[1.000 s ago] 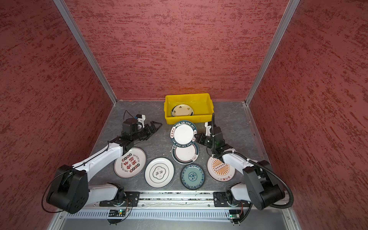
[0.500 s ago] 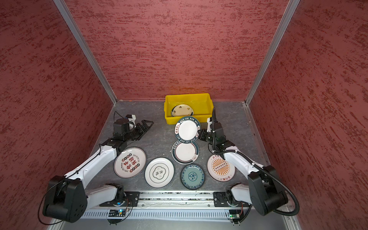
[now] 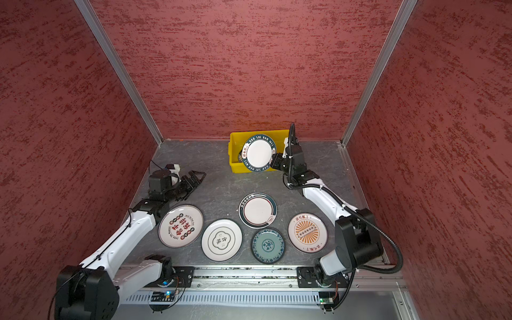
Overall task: Place the plates into the plastic bin on the countertop
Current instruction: Place the plate in the plastic bin.
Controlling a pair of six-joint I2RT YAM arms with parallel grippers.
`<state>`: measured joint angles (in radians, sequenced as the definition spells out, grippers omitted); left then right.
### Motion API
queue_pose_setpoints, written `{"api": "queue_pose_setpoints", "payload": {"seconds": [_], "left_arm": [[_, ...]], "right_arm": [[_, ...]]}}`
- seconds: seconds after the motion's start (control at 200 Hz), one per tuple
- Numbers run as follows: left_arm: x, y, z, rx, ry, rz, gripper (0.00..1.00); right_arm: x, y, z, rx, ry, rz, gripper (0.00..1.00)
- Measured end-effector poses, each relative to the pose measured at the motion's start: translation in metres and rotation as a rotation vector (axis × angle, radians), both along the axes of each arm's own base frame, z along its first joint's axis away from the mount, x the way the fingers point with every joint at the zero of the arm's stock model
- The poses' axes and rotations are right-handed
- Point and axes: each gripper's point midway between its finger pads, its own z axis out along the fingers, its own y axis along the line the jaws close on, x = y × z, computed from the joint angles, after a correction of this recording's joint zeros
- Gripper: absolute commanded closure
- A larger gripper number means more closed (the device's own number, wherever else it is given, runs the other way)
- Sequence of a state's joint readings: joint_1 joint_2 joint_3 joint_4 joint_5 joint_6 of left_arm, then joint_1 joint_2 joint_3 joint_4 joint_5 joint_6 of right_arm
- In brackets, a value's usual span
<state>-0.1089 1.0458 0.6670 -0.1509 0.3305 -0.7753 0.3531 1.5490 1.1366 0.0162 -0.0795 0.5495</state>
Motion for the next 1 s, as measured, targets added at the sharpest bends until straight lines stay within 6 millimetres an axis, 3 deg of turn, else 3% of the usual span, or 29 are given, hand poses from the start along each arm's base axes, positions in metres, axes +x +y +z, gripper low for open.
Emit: {"api": "queue_pose_setpoints", "payload": {"seconds": [0.256, 0.541, 0.676, 0.842, 0.997], "left_arm": [[-0.014, 0.010, 0.005, 0.030, 0.007, 0.029, 0.01], [-0.029, 0.026, 0.010, 0.069, 0.009, 0.081, 0.01], [-0.033, 0.030, 0.007, 0.078, 0.021, 0.089, 0.01], [-0.035, 0.034, 0.003, 0.087, 0.041, 0.101, 0.01], [-0.034, 0.035, 0.002, 0.090, 0.044, 0.106, 0.01]], "right_arm": [[0.061, 0.004, -0.008, -0.098, 0.018, -0.056, 1.00], [0.116, 0.011, -0.043, -0.188, 0.090, -0.076, 1.00], [0.126, 0.014, -0.066, -0.218, 0.139, -0.068, 1.00], [0.125, 0.013, -0.094, -0.244, 0.202, -0.063, 1.00], [0.130, 0.011, -0.096, -0.240, 0.207, -0.066, 1.00]]}}
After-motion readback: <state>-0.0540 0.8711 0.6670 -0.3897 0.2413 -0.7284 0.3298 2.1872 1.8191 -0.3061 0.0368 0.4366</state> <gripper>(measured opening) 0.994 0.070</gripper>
